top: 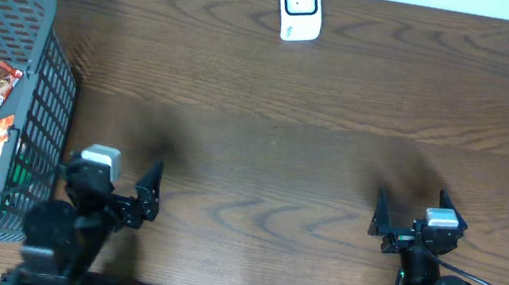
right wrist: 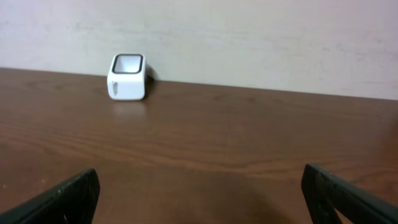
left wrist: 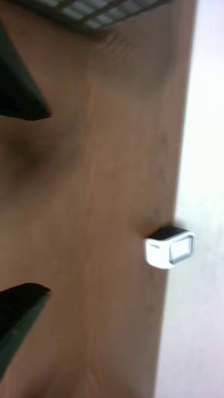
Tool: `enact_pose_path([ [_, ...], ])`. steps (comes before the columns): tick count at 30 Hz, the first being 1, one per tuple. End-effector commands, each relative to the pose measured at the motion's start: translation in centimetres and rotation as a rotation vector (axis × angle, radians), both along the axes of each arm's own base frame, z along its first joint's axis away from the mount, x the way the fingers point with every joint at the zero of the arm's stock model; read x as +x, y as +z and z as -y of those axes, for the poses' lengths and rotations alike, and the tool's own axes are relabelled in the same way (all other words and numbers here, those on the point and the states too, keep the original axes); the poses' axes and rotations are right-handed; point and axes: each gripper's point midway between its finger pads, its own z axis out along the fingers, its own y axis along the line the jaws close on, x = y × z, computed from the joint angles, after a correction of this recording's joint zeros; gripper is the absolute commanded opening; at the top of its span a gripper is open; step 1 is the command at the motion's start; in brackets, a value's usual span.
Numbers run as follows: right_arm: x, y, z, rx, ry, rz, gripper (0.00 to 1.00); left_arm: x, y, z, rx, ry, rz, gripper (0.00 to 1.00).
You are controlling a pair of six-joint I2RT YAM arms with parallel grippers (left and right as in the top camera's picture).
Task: Scan the item barcode
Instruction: 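Reach the left gripper into the basket and grasp the green-lidded jar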
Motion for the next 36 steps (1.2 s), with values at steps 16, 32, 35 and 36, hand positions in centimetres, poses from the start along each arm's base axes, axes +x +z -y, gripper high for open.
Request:
enact_pose_path([
  [16, 0.0, -0.2, 0.2, 0.013, -0.012, -0.008, 0.99, -0.2, 12.5, 1.7, -0.051, -0.087, -0.241, 0.84],
  [32, 0.0, -0.2, 0.2, 0.013, -0.012, -0.008, 0.99, -0.4, 18.0, -10.4, 0.023, 0.714, -0.355, 0.84],
  [35, 0.0, -0.2, 0.2, 0.013, -0.012, -0.008, 0.99, -1.9, 18.0, -12.6, 0.025, 0.856, -0.359, 0.90],
  [36, 0.0, -0.2, 0.2, 0.013, -0.012, -0.008, 0.99, -2.3, 17.9, -13.3, 0.026, 0.895, -0.363, 0.91],
])
